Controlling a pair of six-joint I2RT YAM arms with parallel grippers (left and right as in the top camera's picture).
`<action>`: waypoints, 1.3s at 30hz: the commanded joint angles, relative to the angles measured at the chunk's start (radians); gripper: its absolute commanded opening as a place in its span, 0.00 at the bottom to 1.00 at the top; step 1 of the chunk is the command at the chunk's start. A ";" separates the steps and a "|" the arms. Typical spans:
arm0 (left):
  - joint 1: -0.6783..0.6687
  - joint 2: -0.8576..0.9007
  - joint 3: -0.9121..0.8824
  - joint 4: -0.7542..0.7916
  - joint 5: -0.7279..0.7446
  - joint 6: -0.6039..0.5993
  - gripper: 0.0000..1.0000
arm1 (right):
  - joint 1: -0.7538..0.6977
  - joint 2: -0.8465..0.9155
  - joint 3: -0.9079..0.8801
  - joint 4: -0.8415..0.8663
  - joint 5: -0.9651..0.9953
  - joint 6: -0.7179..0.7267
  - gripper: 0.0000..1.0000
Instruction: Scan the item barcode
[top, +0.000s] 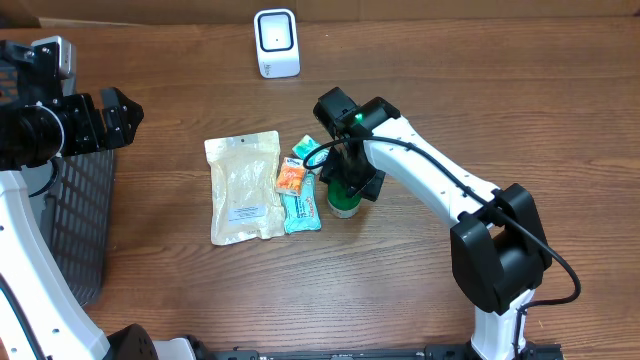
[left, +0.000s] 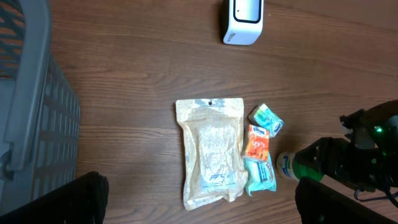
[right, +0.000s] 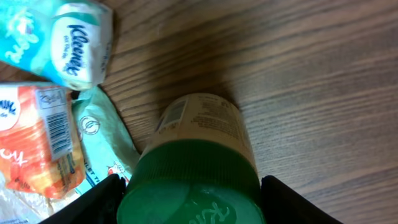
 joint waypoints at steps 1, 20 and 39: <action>0.002 -0.021 0.006 0.003 0.014 0.026 1.00 | 0.009 0.005 -0.039 0.009 0.024 0.011 0.58; 0.002 -0.021 0.006 0.003 0.014 0.026 1.00 | -0.055 -0.023 0.057 -0.044 -0.092 -1.695 0.63; 0.002 -0.021 0.006 0.003 0.014 0.026 1.00 | -0.066 -0.024 0.068 -0.057 0.034 -0.998 1.00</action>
